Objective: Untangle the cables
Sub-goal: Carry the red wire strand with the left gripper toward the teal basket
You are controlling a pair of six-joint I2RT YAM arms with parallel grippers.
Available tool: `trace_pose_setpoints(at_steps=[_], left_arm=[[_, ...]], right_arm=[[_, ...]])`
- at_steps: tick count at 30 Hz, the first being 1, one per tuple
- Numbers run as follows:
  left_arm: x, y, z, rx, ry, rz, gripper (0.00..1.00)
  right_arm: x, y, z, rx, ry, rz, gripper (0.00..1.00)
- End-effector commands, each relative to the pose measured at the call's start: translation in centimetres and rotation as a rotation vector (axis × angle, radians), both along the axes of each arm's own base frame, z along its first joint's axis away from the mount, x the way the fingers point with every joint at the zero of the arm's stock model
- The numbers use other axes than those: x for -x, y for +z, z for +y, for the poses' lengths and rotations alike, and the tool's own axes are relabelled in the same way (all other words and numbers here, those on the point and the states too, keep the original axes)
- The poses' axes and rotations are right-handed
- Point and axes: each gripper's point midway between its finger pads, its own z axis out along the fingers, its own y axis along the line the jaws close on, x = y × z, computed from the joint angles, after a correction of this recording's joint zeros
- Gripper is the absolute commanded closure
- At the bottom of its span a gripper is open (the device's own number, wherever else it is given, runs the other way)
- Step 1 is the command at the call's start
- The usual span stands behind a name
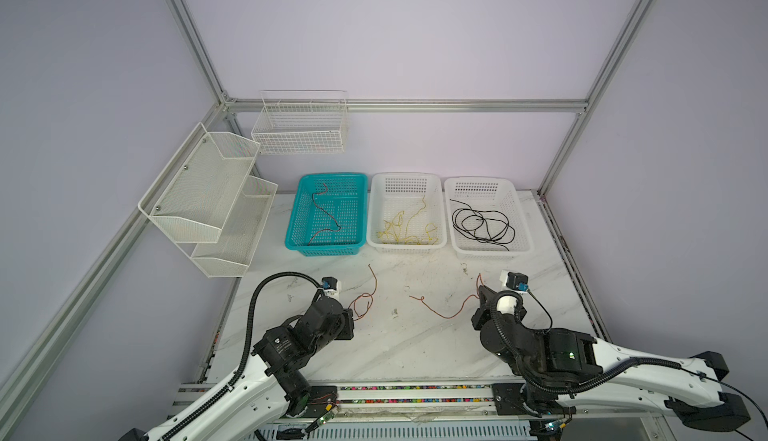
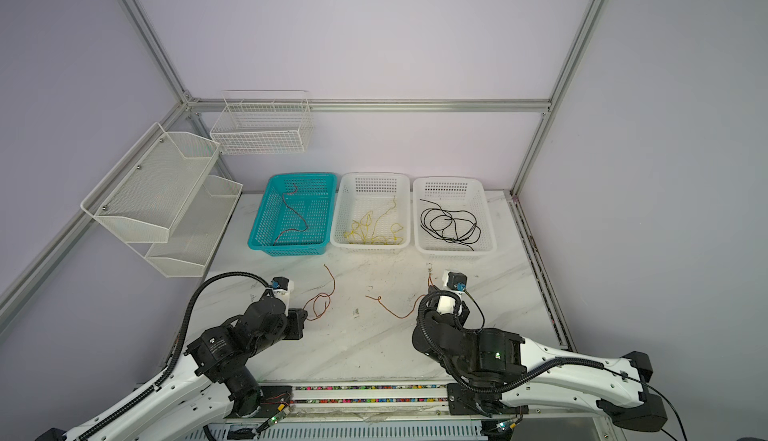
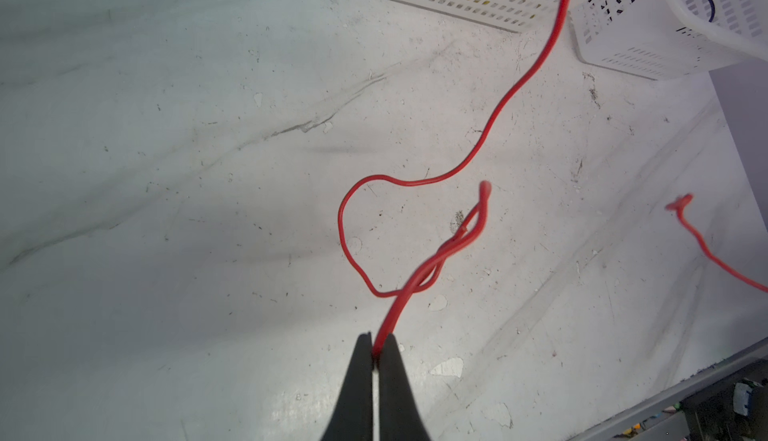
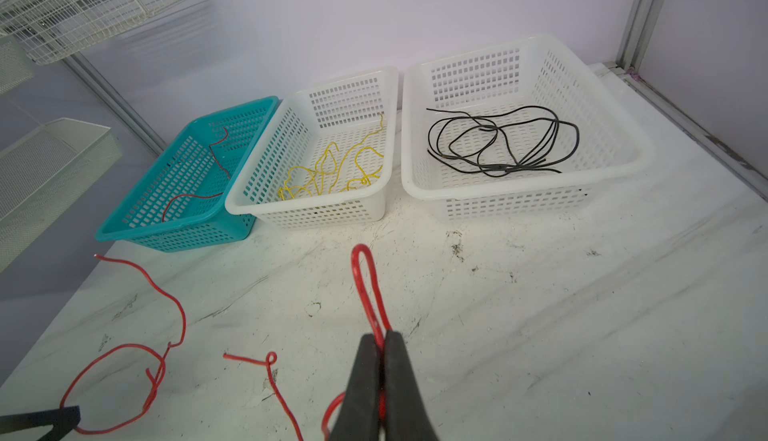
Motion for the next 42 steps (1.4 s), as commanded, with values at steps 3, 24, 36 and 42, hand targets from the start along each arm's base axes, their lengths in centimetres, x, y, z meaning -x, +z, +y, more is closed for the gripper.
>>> trace_pose_setpoints(at_steps=[3, 24, 36, 42], left_arm=[[-2.8, 8.6, 0.0, 0.055, 0.027, -0.217, 1.00], [-8.1, 13.6, 1.7, 0.004, 0.036, -0.305, 1.00], [-11.7, 17.8, 3.7, 0.049, 0.135, -0.396, 1.00], [-14.5, 18.8, 4.3, 0.069, 0.177, -0.423, 1.00]], right_arm=[[0.0, 0.2, 0.4, -0.008, 0.022, 0.002, 1.00], [0.2, 0.4, 2.3, 0.012, 0.126, -0.027, 1.00], [0.3, 0.7, 1.9, -0.016, 0.123, -0.034, 1.00], [0.3, 0.6, 2.0, -0.014, 0.130, -0.033, 1.00]])
